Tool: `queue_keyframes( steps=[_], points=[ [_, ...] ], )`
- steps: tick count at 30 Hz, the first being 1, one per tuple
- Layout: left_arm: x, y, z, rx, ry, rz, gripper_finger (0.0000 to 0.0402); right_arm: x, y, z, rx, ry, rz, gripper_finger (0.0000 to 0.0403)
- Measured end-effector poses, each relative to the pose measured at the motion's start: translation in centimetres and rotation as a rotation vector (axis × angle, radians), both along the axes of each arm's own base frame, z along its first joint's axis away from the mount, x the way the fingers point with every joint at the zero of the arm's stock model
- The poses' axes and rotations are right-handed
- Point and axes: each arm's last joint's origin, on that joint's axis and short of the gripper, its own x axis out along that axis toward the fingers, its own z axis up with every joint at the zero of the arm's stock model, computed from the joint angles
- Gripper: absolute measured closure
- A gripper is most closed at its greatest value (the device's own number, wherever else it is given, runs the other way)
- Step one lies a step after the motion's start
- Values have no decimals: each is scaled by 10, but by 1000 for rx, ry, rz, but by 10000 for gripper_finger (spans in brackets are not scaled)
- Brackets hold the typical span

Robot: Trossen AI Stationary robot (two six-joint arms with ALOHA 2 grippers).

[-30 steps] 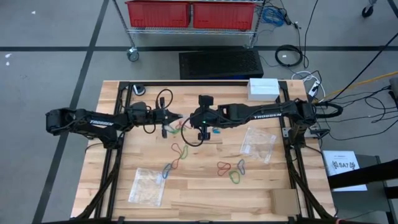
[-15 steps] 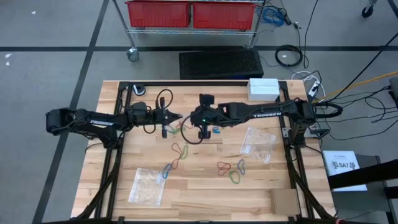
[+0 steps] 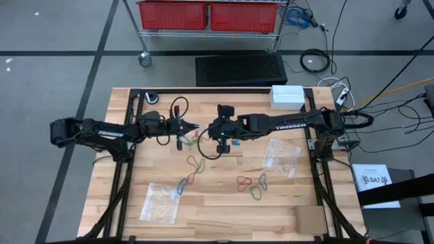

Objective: Sort rubber bands
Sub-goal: Open the top zip bag

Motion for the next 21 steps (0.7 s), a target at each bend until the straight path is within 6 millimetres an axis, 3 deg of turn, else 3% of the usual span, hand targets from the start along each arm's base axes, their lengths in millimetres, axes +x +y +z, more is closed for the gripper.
queue_keyframes(
  steps=[10, 15, 21],
  points=[
    [0, 1, 0, -12, -1, 23, 402, 4, -5, -2, 17, -72, -20, 400],
    [0, 1, 0, -13, 3, 23, 402, 5, -23, -2, 102, -97, -8, 363],
    [0, 1, -1, -14, 4, 23, 402, 12, -40, -16, 168, -103, -31, 317]
  ],
)
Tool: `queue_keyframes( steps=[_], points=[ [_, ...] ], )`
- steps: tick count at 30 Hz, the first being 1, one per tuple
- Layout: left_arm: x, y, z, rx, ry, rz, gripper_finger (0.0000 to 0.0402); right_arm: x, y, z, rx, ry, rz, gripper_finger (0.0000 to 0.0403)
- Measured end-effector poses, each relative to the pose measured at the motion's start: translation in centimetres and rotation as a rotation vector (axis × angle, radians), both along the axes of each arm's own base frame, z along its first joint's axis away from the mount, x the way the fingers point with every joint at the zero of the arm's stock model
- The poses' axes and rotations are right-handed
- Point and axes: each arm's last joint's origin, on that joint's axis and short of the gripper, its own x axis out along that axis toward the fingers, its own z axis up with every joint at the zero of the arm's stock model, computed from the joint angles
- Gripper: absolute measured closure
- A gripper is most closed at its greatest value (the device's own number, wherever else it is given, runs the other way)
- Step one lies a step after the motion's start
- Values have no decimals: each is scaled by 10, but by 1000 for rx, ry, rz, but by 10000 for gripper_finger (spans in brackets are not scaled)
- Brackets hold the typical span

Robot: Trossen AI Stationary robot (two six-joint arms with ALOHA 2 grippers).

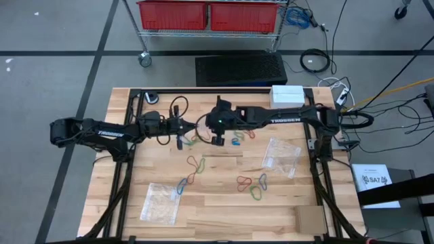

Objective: Sort rubber bands
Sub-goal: Open the top zip bag

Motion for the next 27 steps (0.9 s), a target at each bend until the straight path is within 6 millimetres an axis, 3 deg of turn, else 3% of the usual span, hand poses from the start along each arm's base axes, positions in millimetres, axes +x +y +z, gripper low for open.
queue_keyframes(
  steps=[6, 16, 22, 27],
  points=[
    [0, 0, -1, -4, 8, 0, 402, 9, -1, -22, 40, 44, 49, 322],
    [0, 1, -4, -12, 37, 28, 402, 2, 13, 4, 46, -29, 77, 399],
    [-1, 1, -4, -12, 40, 30, 402, 15, 6, -21, 85, -18, 39, 383],
    [-1, 1, -4, -13, 42, 32, 402, 17, 1, -24, 16, -28, -44, 340]
  ],
)
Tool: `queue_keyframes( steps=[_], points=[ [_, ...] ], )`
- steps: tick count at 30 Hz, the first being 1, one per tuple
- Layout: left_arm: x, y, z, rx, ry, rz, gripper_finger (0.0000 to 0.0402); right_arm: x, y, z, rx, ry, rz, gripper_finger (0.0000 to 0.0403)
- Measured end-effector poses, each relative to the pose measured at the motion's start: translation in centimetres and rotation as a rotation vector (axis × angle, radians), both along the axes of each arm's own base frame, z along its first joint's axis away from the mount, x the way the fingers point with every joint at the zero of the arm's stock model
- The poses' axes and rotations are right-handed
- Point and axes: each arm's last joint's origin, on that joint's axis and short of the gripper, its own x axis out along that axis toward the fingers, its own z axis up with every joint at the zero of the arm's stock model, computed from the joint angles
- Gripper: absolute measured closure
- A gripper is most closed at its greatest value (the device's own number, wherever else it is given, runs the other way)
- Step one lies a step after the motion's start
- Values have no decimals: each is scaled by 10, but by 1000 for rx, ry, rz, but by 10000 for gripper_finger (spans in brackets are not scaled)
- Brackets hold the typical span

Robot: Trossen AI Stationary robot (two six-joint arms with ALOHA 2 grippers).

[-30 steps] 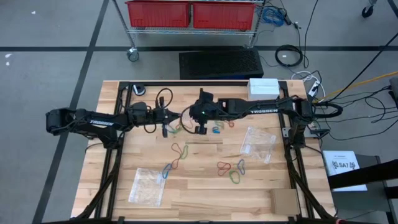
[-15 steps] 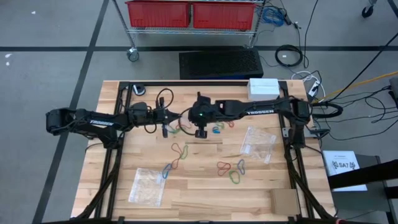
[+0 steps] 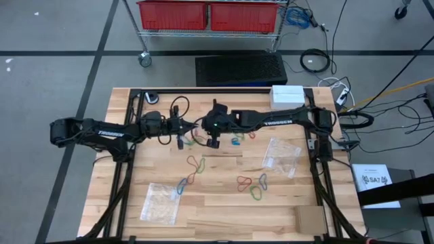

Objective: Sort rubber bands
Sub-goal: Open the top zip bag

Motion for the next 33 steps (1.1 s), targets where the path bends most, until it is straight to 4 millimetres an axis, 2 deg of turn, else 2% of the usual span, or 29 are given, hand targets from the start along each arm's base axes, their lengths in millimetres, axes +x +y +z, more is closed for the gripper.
queue_keyframes(
  steps=[5, 9, 13, 19, 23, 26, 33],
  points=[
    [0, 0, -2, -6, 18, 0, 402, -7, -2, 8, -17, 19, -22, 283],
    [0, 0, -2, -8, 18, -1, 402, -7, -1, 10, 31, 16, 75, 275],
    [0, 0, -2, -8, 17, 0, 402, -5, -3, 2, 28, 38, 107, 304],
    [0, 0, -2, -14, 15, 3, 402, -2, -2, -4, 19, 53, 121, 392],
    [0, 0, -2, -30, 10, 7, 402, -11, 9, 4, 27, 96, 145, 397],
    [0, 0, -2, -32, 11, 8, 402, -8, 13, 5, 20, 52, 157, 401],
    [0, 0, -2, -44, 15, 9, 402, -7, 16, -14, 4, -35, 123, 402]
  ],
)
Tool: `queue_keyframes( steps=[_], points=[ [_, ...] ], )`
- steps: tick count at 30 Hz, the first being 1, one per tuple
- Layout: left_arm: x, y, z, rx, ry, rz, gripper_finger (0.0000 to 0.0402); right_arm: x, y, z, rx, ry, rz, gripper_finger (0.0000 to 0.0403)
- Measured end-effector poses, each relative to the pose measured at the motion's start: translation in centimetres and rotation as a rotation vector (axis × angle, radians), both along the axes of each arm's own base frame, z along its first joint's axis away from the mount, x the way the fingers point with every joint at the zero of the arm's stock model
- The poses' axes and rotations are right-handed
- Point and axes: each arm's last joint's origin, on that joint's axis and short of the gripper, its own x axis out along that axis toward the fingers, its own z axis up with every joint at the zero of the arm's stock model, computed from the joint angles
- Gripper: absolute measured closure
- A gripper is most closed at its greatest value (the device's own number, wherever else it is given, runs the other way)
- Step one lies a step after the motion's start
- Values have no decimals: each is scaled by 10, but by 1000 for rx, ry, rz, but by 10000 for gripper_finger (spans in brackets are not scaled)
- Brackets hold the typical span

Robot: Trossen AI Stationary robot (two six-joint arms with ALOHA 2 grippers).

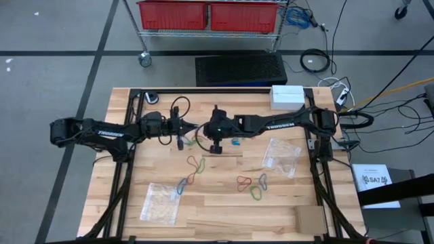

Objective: Sort rubber bands
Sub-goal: Open the top zip bag

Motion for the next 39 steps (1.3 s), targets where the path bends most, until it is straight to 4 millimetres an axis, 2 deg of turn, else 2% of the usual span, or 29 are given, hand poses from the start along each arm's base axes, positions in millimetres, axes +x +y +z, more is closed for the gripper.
queue_keyframes(
  steps=[5, 10, 17, 21, 26, 29, 33, 39],
  points=[
    [1, -2, 0, -15, -1, -4, 402, -3, 0, -15, -69, -52, -99, 403],
    [2, -6, 0, -13, -1, -19, 402, 0, 2, -18, -79, -178, -99, 403],
    [2, -8, 0, -12, -1, -18, 402, -5, 2, -29, -88, -233, -93, 401],
    [2, -7, 0, -11, -1, -14, 402, -5, 1, -29, -69, -244, -108, 367],
    [2, -7, 0, -12, -2, -16, 402, -5, -8, -29, -28, -267, -159, 286],
    [2, -8, 0, -12, -2, -19, 401, -6, -9, -30, -50, -248, -176, 254],
    [3, -9, 1, -14, -18, -60, 402, -8, -4, -28, -68, -227, -157, 256],
    [3, -9, 2, -26, -25, -70, 402, -18, 0, -13, -43, -203, -151, 262]
  ],
)
